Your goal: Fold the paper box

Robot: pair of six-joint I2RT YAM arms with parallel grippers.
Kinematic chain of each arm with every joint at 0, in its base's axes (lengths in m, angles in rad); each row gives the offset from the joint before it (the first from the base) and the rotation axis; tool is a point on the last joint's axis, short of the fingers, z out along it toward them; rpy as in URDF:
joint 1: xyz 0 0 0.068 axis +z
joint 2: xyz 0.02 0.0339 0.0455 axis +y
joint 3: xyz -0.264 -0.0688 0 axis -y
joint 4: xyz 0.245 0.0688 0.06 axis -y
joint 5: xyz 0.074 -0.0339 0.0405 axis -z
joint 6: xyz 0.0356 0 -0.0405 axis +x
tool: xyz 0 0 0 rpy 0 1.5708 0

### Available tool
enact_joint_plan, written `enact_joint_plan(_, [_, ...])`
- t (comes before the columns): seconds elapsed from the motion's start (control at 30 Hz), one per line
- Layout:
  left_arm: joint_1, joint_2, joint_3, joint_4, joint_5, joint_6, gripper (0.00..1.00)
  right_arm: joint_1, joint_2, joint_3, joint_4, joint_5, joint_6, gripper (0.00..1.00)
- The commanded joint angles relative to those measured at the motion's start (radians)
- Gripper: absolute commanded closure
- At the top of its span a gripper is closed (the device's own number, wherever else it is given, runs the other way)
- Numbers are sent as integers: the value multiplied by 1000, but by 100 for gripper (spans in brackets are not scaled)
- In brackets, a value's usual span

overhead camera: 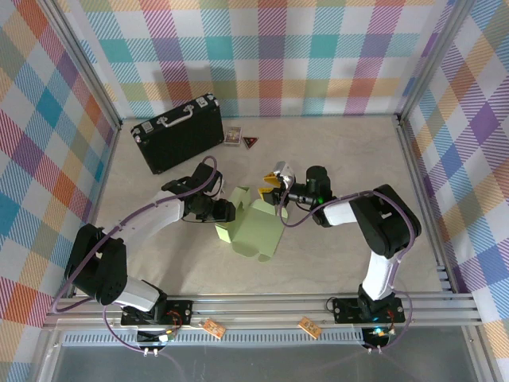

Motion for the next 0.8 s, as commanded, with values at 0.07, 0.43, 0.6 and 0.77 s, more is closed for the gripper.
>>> enact_joint_plan(0.07, [-26,38,21,-94,80,45,54,18,-40,-40,3,-36,85,51])
enact_joint_plan(0.43, [-110,87,144,-275,-21,186,52,32,-150,-247,64,123,67,48])
enact_joint_plan(0.6, [-118,105,168,-311,-15,322,52,57,-77,-300,249,146,121,48])
enact_joint_plan(0.77, [-119,59,117,-258,45,398,52,110,-9,-333,351,191,105,47])
